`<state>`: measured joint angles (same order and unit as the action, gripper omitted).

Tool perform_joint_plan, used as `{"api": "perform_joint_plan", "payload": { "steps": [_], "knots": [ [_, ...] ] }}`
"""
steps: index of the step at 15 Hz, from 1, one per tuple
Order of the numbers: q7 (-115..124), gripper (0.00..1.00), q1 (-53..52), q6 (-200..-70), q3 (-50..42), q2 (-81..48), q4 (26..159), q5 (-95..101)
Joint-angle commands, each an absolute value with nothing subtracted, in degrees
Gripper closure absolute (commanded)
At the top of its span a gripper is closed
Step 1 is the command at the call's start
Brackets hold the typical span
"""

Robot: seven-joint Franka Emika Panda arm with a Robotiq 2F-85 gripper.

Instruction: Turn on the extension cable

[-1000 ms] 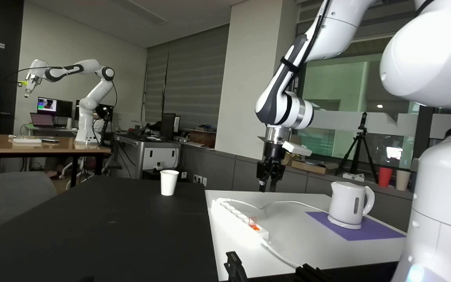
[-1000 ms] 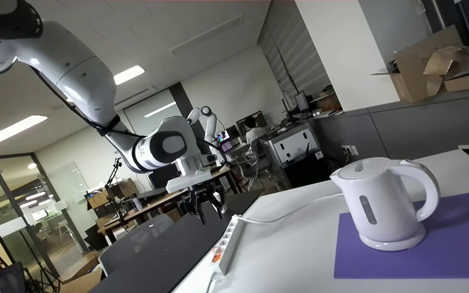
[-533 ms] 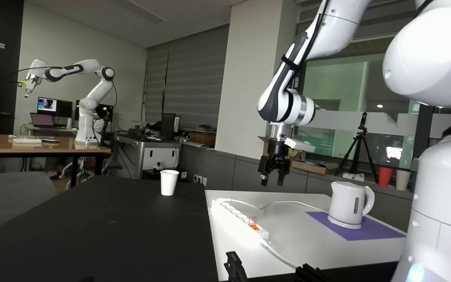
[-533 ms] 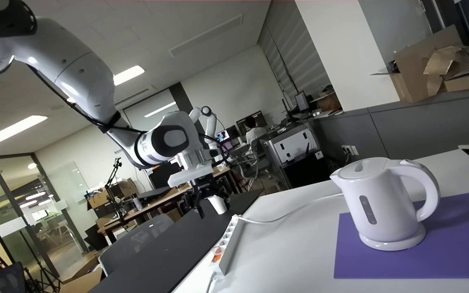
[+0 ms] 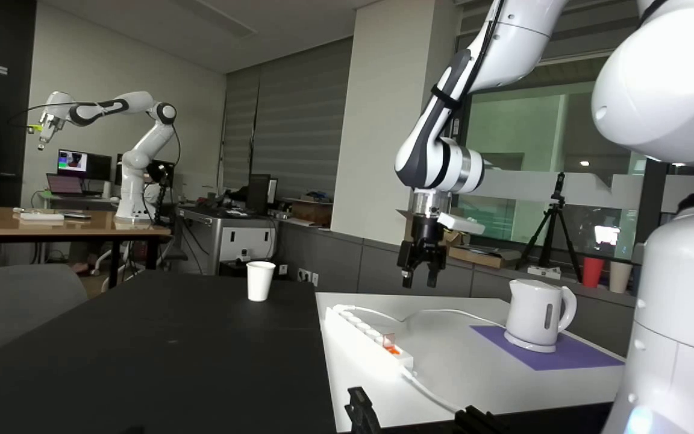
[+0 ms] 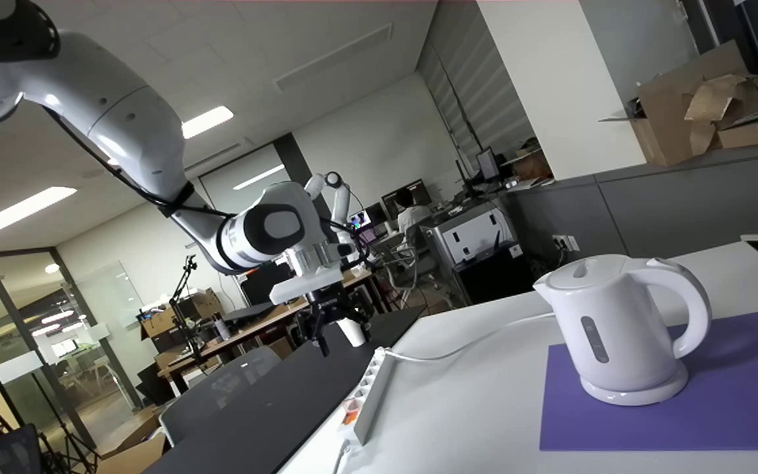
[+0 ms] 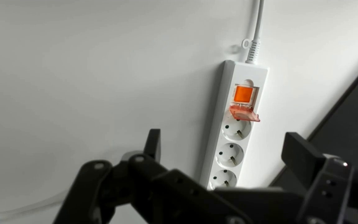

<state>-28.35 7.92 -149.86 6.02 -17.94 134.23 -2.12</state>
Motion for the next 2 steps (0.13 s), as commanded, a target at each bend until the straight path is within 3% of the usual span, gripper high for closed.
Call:
{"api": "perform_joint_plan", "payload": {
  "steps": [1, 2],
  "knots": [
    [-28.4, 0.0, 7.66, -149.7, 5.79, -17.95, 134.13, -2.24],
    [-28.41, 0.0, 7.66, -149.7, 5.79, -17.95, 134.13, -2.24]
  ]
}}
